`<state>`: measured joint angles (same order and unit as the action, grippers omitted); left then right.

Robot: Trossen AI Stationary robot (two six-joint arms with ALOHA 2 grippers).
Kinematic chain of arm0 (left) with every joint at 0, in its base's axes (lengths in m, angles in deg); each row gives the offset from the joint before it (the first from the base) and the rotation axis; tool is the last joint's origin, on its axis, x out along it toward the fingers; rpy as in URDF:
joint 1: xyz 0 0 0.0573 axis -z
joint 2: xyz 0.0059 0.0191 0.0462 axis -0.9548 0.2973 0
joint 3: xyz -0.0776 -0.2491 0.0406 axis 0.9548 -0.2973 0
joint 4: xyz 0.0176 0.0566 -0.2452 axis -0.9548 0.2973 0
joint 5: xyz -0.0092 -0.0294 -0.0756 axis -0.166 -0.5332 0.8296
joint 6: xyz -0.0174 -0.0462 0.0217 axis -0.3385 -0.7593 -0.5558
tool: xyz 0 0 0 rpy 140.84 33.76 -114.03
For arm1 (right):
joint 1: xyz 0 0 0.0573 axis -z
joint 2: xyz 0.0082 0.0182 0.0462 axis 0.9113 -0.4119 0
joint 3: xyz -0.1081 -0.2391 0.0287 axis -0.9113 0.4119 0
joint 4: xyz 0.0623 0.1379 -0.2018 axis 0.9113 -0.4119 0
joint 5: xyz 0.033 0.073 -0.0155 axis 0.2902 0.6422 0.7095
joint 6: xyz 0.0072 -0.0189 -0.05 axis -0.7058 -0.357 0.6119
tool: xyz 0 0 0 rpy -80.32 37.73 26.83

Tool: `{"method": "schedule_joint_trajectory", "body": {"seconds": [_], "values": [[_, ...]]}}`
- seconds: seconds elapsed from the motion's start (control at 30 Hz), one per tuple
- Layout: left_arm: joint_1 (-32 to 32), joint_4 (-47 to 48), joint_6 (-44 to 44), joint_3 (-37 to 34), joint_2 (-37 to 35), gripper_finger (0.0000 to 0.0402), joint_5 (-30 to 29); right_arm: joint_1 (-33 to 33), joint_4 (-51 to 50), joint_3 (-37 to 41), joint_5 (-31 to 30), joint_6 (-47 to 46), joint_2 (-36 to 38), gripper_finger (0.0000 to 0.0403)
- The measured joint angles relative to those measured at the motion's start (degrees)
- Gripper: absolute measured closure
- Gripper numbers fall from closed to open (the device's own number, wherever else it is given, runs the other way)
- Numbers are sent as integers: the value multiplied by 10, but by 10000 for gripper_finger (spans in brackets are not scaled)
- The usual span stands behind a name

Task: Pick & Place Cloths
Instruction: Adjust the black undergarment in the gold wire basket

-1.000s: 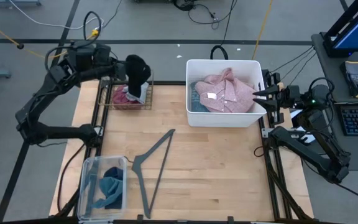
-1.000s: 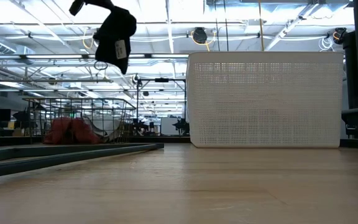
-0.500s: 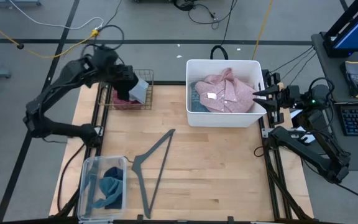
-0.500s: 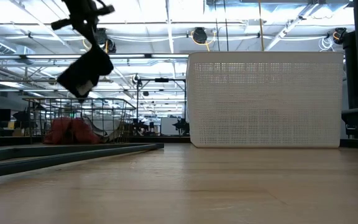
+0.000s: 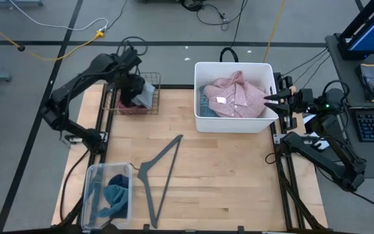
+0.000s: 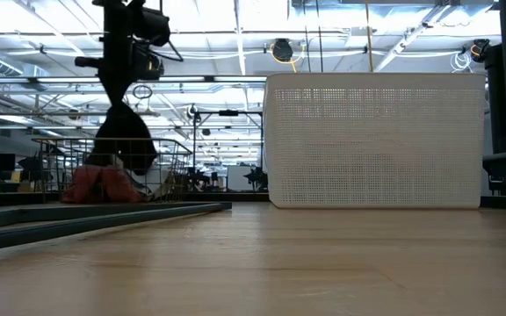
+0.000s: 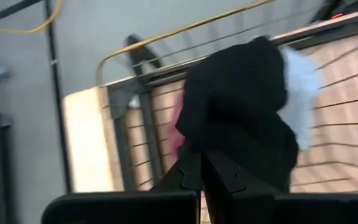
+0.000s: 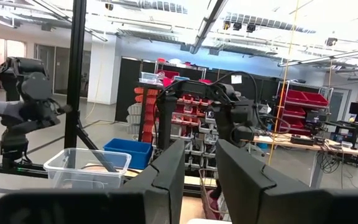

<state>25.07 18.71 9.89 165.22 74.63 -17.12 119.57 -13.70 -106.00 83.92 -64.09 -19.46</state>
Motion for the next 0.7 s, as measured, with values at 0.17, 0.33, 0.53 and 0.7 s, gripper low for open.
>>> {"method": "schedule_joint_trajectory", "body": {"seconds": [0.17,0.33,0.53,0.7], "values": [[-21,36,1,0,1,402,-44,0,0,0,-3,2,0,319],[-26,73,-16,0,1,402,-94,0,0,0,-18,2,0,319],[-25,63,-14,0,1,402,-87,0,1,0,-20,3,0,319],[-27,33,6,0,3,402,7,0,1,0,-20,3,0,319]]}}
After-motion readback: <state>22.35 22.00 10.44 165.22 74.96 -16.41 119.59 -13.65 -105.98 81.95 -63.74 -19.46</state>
